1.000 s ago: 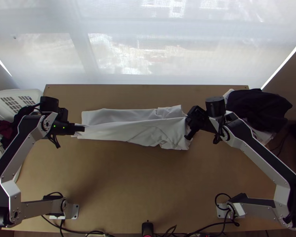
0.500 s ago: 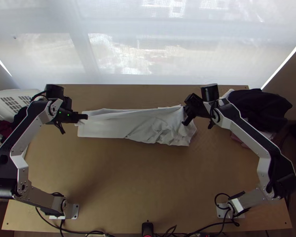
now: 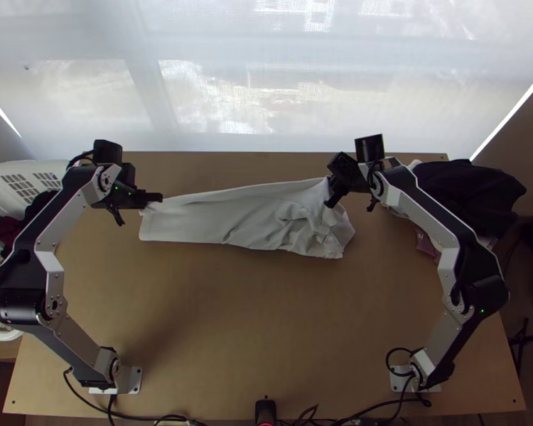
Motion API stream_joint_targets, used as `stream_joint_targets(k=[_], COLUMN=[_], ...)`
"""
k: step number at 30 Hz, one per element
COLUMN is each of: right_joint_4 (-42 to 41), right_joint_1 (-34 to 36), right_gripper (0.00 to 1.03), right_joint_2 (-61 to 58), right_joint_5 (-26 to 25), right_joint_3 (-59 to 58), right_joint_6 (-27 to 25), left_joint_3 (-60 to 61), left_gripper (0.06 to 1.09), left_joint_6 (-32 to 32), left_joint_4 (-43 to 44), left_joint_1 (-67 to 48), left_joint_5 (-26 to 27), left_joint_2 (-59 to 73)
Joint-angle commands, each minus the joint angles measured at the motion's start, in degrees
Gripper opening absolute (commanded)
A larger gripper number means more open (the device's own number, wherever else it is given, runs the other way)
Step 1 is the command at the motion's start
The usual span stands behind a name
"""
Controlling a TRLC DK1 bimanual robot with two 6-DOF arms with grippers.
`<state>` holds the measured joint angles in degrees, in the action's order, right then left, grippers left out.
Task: Fold the t-shirt
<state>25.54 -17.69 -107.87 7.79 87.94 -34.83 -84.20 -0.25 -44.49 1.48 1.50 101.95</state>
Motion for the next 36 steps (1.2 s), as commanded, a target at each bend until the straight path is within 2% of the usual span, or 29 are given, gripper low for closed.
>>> stream_joint_targets(k=[1, 17, 18, 19, 21, 22, 24, 25, 26, 28, 36], right_joint_4=[1.62, 3.73, 3.73, 3.73, 4.17, 4.43, 4.52, 4.61, 4.69, 4.96, 6.19], right_joint_1=[0.55, 0.38, 0.38, 0.38, 0.47, 0.47, 0.47, 0.55, 0.55, 0.64, 1.52], right_gripper=[0.03, 0.03, 0.03, 0.06, 0.27, 0.4, 0.74, 0.87, 0.94, 0.98, 0.98], right_joint_2=[-5.77, -11.48, -11.57, -11.57, -11.3, -10.95, -10.16, -9.63, -8.93, -7.26, -1.11], right_joint_5=[-0.06, -0.06, -0.06, -0.06, -0.06, -0.06, -0.06, -0.06, -0.06, -0.06, -0.06], right_joint_3=[5.49, 4.96, 4.7, 4.43, 4.17, 4.17, 4.34, 4.52, 4.52, 4.52, 4.17], right_joint_6=[-1.03, -0.33, -0.06, 0.02, 0.64, 0.82, 1.69, 1.96, 2.31, 3.36, 5.03], left_joint_3=[-3.6, -2.81, -2.81, -2.81, -2.81, -2.81, -2.98, -3.16, -3.34, -3.77, -4.65], left_gripper=[0.09, 0.09, 0.15, 0.26, 0.58, 0.67, 0.81, 0.93, 1.02, 1.03, 1.03], left_joint_6=[-0.1, 0.16, 0.34, 0.43, 0.6, 0.6, 0.6, 0.6, 0.34, -0.19, -0.28], left_joint_4=[-0.33, -1.74, -2.0, -2.0, -2.18, -2.27, -2.8, -3.06, -3.23, -3.59, -12.55], left_joint_1=[-0.07, -0.07, -0.07, -0.24, -0.6, -0.68, -0.86, -0.77, -0.77, -0.33, 0.19], left_joint_5=[-0.44, -0.71, -0.71, -0.71, -0.71, -0.71, -0.62, -0.62, -0.62, -0.53, 1.75], left_joint_2=[4.22, 8.18, 8.53, 8.88, 8.88, 8.79, 8.44, 8.09, 7.56, 6.24, 1.94])
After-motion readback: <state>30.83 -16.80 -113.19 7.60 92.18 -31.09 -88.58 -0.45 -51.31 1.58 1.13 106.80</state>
